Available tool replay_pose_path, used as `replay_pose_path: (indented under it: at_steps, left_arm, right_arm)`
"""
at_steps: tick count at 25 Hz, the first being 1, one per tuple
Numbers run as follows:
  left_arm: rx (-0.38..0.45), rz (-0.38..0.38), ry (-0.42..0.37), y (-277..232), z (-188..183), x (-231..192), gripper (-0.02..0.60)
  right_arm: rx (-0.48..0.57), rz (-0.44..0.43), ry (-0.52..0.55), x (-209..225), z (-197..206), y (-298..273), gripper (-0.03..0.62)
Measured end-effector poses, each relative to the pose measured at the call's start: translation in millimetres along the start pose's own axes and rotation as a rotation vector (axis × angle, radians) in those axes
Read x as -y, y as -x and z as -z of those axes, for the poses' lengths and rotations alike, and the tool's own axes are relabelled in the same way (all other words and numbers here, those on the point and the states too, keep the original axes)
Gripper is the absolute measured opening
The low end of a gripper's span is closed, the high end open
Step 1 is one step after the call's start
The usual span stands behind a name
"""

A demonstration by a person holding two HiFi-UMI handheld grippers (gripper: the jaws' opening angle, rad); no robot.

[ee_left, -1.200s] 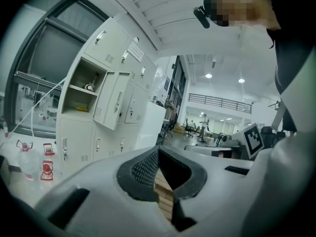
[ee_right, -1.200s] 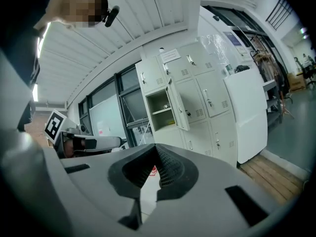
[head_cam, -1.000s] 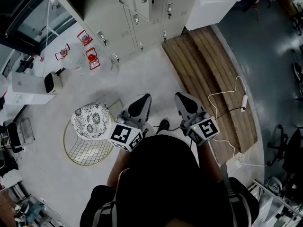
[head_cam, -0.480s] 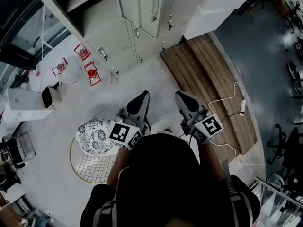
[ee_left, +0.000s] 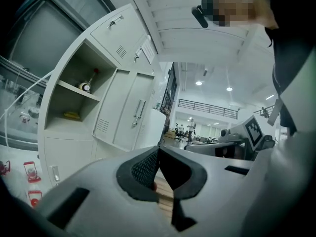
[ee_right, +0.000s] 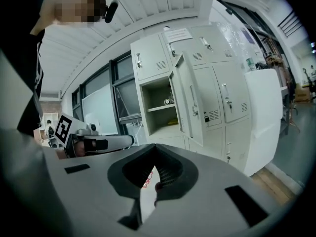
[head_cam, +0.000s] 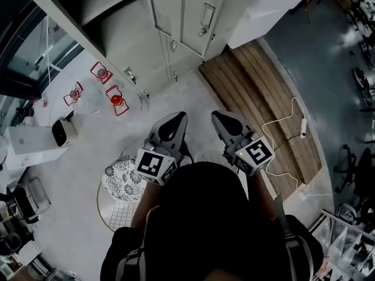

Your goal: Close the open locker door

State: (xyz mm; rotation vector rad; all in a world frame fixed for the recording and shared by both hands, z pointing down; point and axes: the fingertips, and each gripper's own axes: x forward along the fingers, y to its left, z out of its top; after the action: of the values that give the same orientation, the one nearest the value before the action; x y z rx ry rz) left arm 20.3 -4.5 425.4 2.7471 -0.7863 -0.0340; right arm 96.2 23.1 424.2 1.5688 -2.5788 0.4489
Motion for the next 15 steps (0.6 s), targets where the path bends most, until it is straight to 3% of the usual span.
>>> replay_pose_path:
  at_steps: [8, 15]
  left_arm:
    - [-0.014, 0.007, 0.008, -4.9, 1.3, -15.4, 0.018]
    - [-0.023, -0.048, 0.018, -13.9, 3.5, -28.6, 0.018]
  right_arm:
    - [0.026, 0.057, -0.016, 19.8, -11.8, -9.6, 0.003]
    - [0.061, 0.041, 0.001, 48.9, -38.2, -18.6, 0.004]
